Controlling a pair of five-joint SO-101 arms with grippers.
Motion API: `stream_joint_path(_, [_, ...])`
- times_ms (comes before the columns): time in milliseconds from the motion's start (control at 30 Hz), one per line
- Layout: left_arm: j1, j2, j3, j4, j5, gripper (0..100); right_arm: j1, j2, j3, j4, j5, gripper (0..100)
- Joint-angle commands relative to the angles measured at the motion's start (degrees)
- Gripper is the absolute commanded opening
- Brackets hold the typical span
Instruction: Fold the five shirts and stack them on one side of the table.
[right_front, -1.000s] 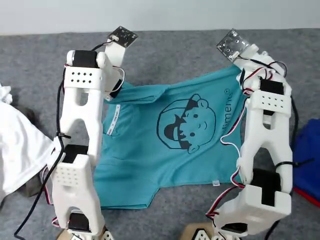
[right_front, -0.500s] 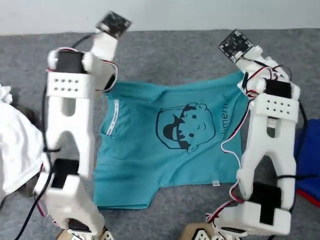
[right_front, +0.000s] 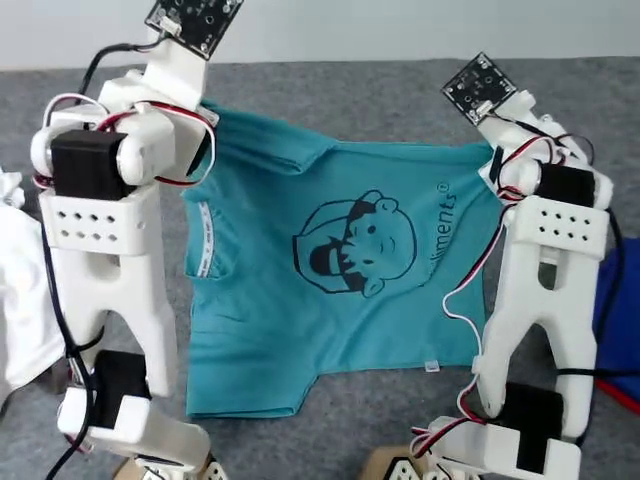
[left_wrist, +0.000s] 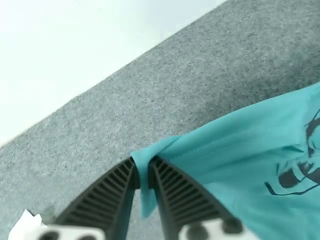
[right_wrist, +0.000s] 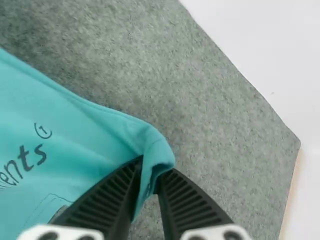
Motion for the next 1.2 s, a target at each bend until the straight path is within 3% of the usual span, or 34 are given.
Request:
stream_joint_path(0, [-0.44, -0.18, -4.35, -2.73, -3.6, 3, 1.19, -3.47, -0.44, 0.22, -0.53, 1.0])
stream_joint_path(767, [-3.08, 1.05, -6.81, -4.4, -11.25, 4, 0.92, -3.12, -0.35, 0.22, -0.79, 1.0])
stream_joint_path(1167, [-9.41, 1.49, -6.29, -2.73, -9.58, 4, 0.84, -3.03, -0.35, 0.22, -0.79, 1.0])
